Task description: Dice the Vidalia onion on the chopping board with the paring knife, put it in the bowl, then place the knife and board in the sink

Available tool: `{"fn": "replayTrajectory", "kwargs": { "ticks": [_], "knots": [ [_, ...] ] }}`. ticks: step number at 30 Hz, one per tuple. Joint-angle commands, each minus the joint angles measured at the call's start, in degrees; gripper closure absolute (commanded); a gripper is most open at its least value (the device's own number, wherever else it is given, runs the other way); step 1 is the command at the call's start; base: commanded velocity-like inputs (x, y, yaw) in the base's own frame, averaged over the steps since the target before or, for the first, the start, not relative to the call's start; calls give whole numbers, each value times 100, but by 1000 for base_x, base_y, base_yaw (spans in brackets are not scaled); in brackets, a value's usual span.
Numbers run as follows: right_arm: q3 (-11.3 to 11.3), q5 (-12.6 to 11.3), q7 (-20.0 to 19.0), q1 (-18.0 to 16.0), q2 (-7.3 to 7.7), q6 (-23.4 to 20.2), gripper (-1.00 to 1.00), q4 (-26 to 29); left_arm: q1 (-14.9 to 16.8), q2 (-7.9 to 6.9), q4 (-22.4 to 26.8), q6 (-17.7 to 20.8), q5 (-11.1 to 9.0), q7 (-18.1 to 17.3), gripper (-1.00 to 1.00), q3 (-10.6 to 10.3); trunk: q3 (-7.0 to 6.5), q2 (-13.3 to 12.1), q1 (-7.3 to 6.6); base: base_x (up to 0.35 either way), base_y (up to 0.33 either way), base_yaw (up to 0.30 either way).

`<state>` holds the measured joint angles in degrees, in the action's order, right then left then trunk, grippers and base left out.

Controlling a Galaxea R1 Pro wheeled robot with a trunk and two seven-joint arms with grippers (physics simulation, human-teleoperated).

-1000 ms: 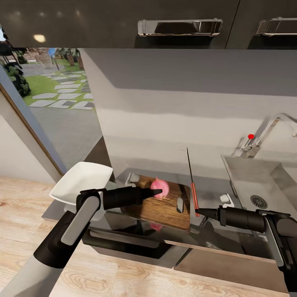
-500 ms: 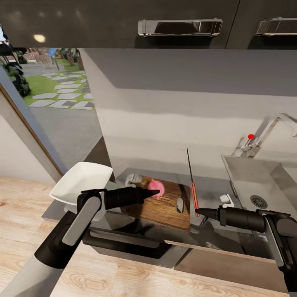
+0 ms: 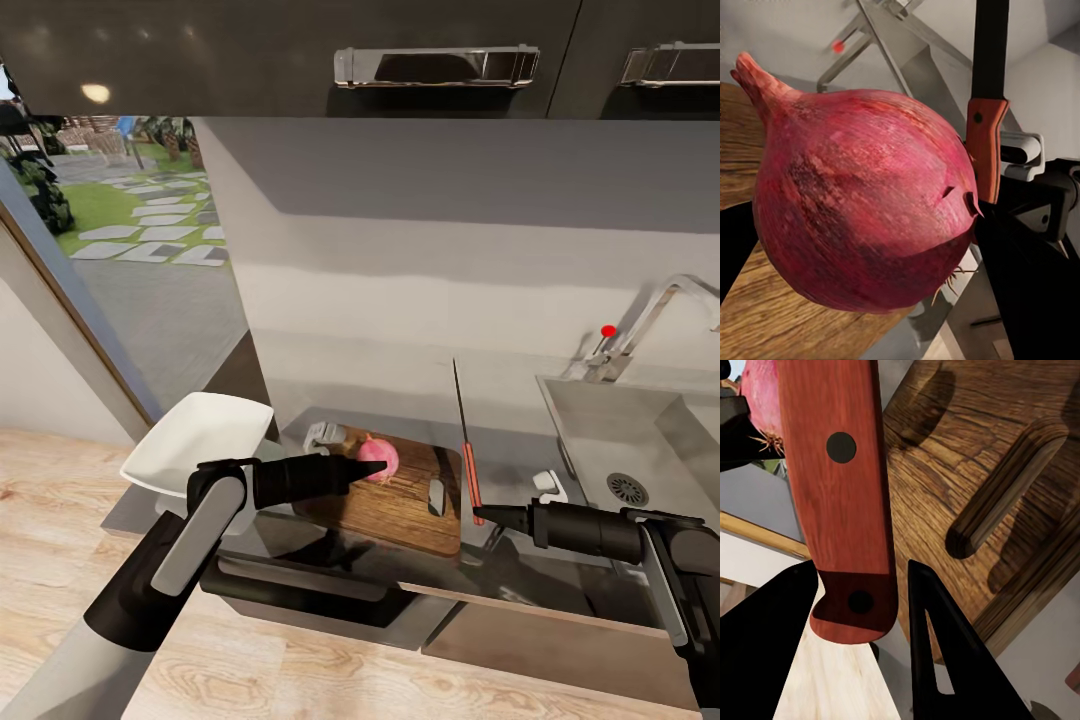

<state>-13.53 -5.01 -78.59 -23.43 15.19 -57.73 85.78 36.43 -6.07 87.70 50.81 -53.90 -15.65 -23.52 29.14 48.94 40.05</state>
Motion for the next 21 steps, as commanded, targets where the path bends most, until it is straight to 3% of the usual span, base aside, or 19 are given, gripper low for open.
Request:
{"fn": "replayTrajectory", "kwargs": {
  "ticks": [1, 4, 11, 21],
  "knots": [
    [-1, -18, -8, -3, 1, -45, 100, 0, 5, -2, 1, 11, 21, -25, 100, -1, 6, 5, 1, 0, 0, 0],
    [-1, -18, -8, -3, 1, -46, 100, 0, 5, -7, 1, 10, 26, 23, 100, 3, 6, 5, 1, 0, 0, 0],
    [-1, -18, -8, -3, 1, -46, 100, 0, 5, 71, 1, 10, 11, 588, 100, -17, 6, 5, 1, 0, 0, 0],
    [-1, -18, -8, -3, 1, -46, 100, 0, 5, 192, 1, 17, 13, 678, 100, -57, 6, 5, 1, 0, 0, 0]
  ]
}}
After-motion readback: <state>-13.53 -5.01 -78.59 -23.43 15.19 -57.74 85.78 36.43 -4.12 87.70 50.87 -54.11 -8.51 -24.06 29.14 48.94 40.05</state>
